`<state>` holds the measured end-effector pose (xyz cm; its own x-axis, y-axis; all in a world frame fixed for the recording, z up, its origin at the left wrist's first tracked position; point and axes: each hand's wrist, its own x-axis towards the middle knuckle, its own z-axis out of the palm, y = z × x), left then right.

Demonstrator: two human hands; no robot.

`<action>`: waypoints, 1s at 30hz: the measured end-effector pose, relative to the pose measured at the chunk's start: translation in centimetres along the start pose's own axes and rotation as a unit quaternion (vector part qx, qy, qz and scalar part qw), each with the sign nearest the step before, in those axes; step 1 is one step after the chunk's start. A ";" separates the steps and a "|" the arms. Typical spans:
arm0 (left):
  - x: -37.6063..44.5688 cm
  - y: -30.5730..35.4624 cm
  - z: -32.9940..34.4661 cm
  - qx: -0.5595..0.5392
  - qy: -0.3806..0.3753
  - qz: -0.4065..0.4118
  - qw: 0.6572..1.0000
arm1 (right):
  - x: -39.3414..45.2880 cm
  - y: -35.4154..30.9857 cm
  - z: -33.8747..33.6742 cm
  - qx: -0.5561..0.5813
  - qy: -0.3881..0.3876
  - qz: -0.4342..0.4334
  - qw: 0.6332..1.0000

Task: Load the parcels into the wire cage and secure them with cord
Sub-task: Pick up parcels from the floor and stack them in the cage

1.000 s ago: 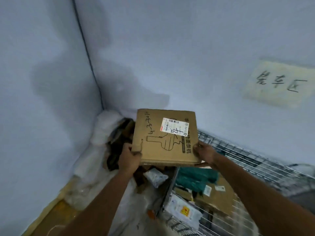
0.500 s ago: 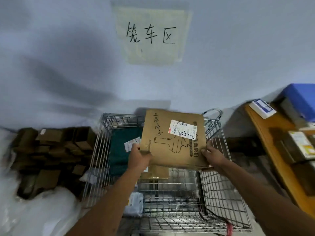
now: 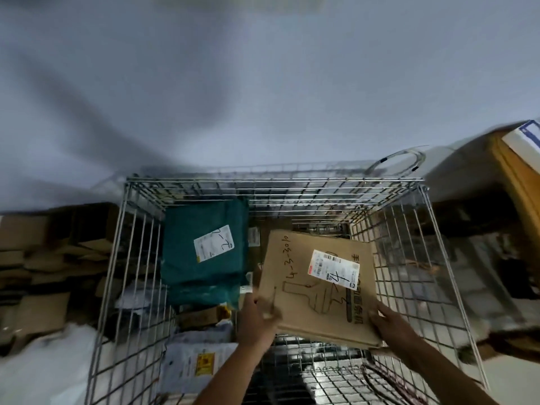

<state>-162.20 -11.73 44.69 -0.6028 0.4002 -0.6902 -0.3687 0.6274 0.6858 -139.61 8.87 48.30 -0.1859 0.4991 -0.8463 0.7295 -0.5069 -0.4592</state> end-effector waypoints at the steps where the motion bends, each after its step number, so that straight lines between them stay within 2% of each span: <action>1: 1.3 -0.8 0.4 -0.015 -0.001 -0.013 1.000 | 1.5 -0.1 0.4 -0.005 -0.003 0.006 1.000; 5: 6.4 -2.1 1.8 -0.052 -0.004 -0.030 0.998 | 9.1 -0.9 1.5 -0.008 -0.006 0.020 1.000; 9: 12.0 -2.4 2.7 -0.059 0.030 -0.032 0.997 | 17.1 -2.1 3.5 -0.026 -0.034 0.003 0.999; 12: 13.5 -3.4 3.0 -0.014 0.034 0.006 0.999 | 20.8 -2.9 5.8 -0.022 -0.035 -0.037 0.998; 14: 12.8 -4.8 4.0 0.070 0.033 0.004 0.997 | 21.8 -3.3 8.1 -0.045 -0.054 -0.076 0.995; 16: 11.3 -5.9 5.7 0.140 0.072 -0.023 0.987 | 22.0 -3.5 10.4 -0.070 -0.067 -0.119 0.988; 18: 10.2 -6.0 7.5 0.167 0.044 -0.042 0.984 | 21.9 -3.7 11.7 -0.064 -0.067 -0.121 0.988; 21: 10.4 -5.3 8.6 0.161 -0.026 -0.048 0.985 | 21.3 -4.3 12.2 -0.038 -0.082 -0.081 0.993; 24: 11.5 -3.4 7.7 0.107 -0.030 -0.061 0.992 | 21.2 -5.0 12.2 -0.046 -0.081 -0.041 0.995; 30: 10.8 0.4 5.7 0.142 -0.074 -0.016 0.987 | 18.8 -6.4 13.3 -0.069 -0.043 -0.114 0.990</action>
<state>-164.80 -3.37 36.23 -0.4764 0.4564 -0.7515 -0.1604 0.7952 0.5847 -156.51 12.12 31.72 -0.4071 0.5256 -0.7470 0.7436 -0.2843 -0.6052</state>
